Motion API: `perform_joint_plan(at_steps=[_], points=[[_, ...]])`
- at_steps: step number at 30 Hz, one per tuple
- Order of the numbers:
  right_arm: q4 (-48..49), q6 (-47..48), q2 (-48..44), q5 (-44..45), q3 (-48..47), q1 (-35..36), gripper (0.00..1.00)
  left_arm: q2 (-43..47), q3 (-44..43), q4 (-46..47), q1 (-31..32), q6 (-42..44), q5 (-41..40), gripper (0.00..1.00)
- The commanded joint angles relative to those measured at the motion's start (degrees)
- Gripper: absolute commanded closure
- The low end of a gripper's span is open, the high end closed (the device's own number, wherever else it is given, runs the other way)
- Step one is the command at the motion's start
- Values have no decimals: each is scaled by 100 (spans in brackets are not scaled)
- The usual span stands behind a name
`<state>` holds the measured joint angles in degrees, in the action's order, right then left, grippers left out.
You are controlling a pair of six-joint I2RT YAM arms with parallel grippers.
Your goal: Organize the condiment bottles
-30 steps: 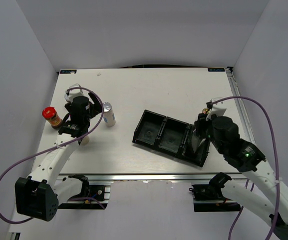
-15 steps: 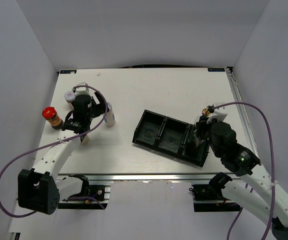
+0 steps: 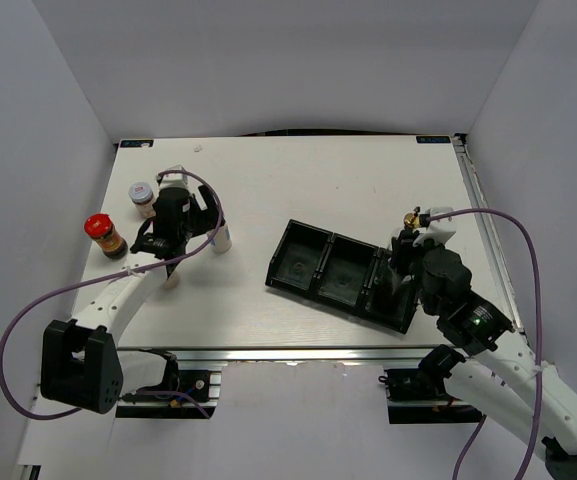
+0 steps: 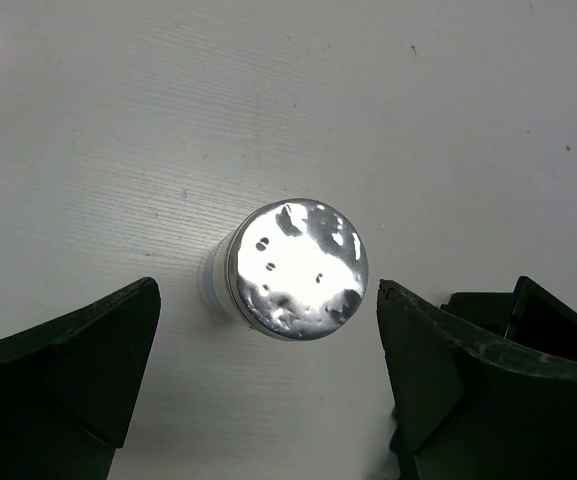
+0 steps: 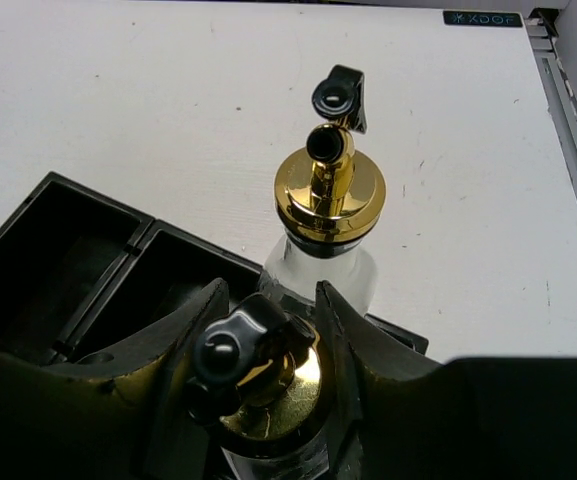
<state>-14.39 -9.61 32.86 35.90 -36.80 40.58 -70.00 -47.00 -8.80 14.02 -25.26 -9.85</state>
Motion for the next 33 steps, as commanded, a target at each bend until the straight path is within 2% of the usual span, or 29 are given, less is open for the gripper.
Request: perform_joint_plan(at_steps=[1,6,7,9,10,13,15,16,24,27,28,33], points=[[982,257,-113,189,32,12,100,74,-213,80,30,82,79,2],[1079,310,-105,154,129,12,100,48,-195,159,30,82,123,2],[1018,197,-87,163,111,12,97,21,-221,142,39,100,123,2],[791,56,-43,172,76,3,87,-23,-239,124,39,91,132,2],[728,-23,-52,154,67,12,73,-49,-248,124,39,108,141,2],[535,-199,-157,163,102,12,54,-76,-248,115,57,117,141,2],[394,-375,-262,198,102,3,48,-84,-257,106,57,117,132,2],[298,-419,-298,207,111,3,37,-76,-257,98,66,126,132,2],[-55,-595,-561,391,32,12,32,-102,-309,36,92,161,106,2],[-265,-595,-483,461,-152,3,20,-128,-344,-16,118,170,79,2],[-335,-595,-448,540,-222,12,11,-146,-353,-8,118,179,71,2],[-757,-762,-395,804,-784,12,11,-321,-476,-148,171,284,9,2]])
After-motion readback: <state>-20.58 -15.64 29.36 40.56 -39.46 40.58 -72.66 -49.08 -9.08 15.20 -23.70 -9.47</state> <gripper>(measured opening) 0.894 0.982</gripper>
